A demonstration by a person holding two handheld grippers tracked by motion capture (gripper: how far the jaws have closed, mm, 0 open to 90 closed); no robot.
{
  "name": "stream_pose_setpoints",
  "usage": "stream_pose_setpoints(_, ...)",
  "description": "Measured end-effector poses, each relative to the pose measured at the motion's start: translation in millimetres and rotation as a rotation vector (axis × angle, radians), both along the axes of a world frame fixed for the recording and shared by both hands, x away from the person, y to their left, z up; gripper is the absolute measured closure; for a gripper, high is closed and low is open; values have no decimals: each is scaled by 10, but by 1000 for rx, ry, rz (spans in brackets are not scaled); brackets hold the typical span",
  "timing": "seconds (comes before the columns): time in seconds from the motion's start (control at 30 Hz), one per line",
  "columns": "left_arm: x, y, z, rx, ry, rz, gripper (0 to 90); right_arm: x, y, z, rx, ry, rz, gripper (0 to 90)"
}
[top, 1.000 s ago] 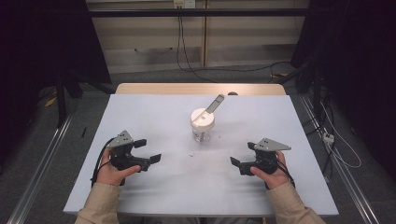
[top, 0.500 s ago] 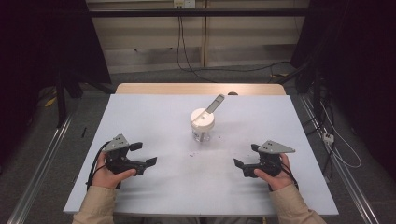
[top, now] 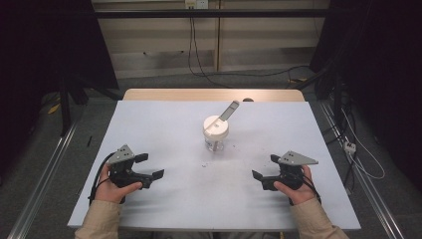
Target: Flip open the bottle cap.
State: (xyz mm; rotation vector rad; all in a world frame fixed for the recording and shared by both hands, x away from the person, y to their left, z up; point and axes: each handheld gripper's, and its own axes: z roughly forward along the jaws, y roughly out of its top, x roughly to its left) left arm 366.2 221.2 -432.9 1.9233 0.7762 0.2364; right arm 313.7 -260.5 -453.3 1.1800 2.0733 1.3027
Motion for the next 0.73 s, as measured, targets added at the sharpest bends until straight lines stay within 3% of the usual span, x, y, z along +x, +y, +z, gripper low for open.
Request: stream_pose_setpoints(0.73,-35,66,-23,8,-7,17,71,-28,-28,-11,-25,-3,4,77)
